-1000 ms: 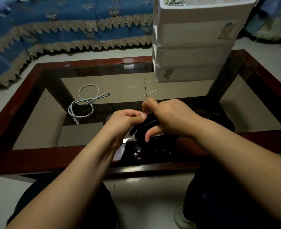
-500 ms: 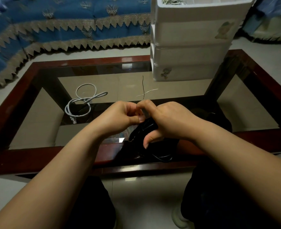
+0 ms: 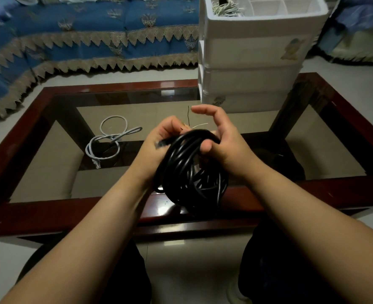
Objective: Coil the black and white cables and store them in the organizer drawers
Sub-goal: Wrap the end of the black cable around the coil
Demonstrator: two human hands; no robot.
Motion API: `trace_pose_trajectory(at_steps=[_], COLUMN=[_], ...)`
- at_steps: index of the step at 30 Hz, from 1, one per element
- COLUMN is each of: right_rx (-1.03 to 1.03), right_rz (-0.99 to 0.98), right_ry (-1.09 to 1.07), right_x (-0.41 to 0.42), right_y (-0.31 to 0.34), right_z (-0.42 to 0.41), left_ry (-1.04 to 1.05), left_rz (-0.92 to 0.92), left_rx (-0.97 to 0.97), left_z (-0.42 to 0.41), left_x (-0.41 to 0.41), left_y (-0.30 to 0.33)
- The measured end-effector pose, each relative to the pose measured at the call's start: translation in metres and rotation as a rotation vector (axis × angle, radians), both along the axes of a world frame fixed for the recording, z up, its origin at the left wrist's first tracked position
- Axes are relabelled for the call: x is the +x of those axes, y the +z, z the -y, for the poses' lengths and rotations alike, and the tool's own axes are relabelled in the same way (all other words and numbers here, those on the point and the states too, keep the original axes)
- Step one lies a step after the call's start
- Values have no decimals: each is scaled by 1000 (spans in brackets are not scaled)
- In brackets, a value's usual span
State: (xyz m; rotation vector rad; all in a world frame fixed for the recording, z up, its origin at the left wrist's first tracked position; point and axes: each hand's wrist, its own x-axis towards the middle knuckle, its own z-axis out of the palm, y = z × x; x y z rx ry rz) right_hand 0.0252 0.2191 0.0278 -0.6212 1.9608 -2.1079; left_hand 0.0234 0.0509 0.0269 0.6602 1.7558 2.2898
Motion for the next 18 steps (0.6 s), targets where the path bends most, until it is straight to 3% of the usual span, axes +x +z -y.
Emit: trace_pose_trajectory(at_steps=[6,10,13,16,18], right_rx=[-62,-242,-435,-633,-697], right_rz=[115,442,657,739,816], right_ry=[-23,-17,-71,71,37], right_x=[-4,-13,-4,8,12], right_y=[6,-4,-8,0,7], right_z=[5,3,7,15,19], left_ry=[91,148,330,543,631], left_rz=[-136,-114,-279,-385,-440], left_rx=[-196,-234,-393,-468,-532], left_z=[-3,-1,-7,-15,-16], left_x=[-5,-12,-16,-15,-17], left_y=[20,23,18,9,0])
